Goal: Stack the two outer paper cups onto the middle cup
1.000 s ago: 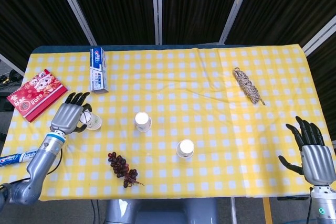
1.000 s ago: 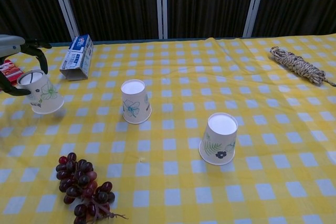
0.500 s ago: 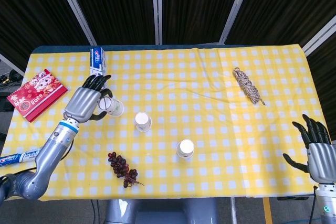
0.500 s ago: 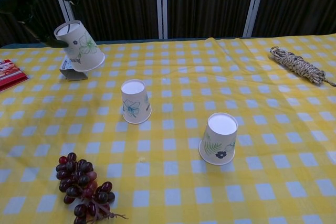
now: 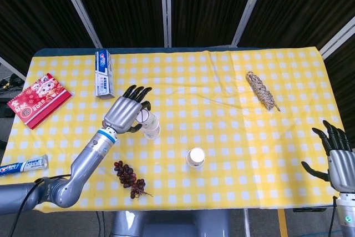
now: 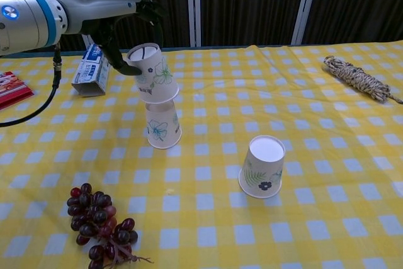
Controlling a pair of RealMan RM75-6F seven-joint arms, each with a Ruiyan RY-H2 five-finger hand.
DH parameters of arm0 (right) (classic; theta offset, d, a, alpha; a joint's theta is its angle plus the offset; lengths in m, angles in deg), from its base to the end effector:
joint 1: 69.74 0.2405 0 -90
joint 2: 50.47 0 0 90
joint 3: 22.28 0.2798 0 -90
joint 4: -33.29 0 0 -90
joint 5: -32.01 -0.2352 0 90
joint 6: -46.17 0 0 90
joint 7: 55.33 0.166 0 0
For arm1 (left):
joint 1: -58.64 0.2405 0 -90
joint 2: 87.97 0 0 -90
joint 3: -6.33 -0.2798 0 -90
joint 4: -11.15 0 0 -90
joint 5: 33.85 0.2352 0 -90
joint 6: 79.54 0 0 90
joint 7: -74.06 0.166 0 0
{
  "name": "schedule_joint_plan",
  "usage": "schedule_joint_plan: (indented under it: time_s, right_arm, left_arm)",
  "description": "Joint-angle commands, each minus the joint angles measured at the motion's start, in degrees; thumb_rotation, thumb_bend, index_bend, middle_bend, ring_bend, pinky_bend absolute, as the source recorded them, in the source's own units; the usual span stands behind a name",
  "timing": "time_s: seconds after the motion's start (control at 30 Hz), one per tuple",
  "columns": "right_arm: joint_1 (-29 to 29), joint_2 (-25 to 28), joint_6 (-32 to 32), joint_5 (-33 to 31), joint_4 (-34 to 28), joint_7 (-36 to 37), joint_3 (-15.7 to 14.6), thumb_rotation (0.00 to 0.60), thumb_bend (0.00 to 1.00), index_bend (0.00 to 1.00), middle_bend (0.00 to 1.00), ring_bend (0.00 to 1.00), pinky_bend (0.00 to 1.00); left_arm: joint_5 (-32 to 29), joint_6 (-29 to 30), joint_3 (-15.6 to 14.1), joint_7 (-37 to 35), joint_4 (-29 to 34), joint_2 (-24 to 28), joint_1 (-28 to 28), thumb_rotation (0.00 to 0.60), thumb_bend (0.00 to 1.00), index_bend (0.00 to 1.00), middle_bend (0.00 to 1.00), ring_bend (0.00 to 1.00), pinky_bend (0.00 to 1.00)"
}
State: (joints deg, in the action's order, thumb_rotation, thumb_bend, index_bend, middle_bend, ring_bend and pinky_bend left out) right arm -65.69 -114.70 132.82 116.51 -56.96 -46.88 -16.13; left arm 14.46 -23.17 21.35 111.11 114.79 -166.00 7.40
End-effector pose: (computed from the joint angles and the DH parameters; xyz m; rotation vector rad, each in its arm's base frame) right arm -0.3492 -0.2154 0.1652 1.2646 -0.9399 1.0304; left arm -0.0716 0.3890 0.0064 -1.9280 -0.8202 -0.9192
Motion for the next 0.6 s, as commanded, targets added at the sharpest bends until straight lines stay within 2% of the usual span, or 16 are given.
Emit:
schedule_joint_plan:
  time_s: [0.03, 0.6]
  right_arm:
    - [0.00, 0.15, -0.09, -0.12, 0.11, 0.34, 0.11, 0.600, 0.06, 0.19, 0.00, 0.00, 0.00]
    - [-0.01, 0.15, -0.34, -0.42, 0.06, 0.22, 0.17, 0.600, 0.06, 0.19, 0.00, 0.00, 0.00]
  left_arm:
    - [-1.59, 0.62, -0.42, 1.14, -0.95, -1.29, -1.39, 0.600, 0.31, 0.40, 0.00, 0.00, 0.00]
    - [-5.48, 1.24, -2.58, 2.57, -1.48, -1.93, -4.21, 0.600, 0.31, 0.39, 0.00, 0.00, 0.00]
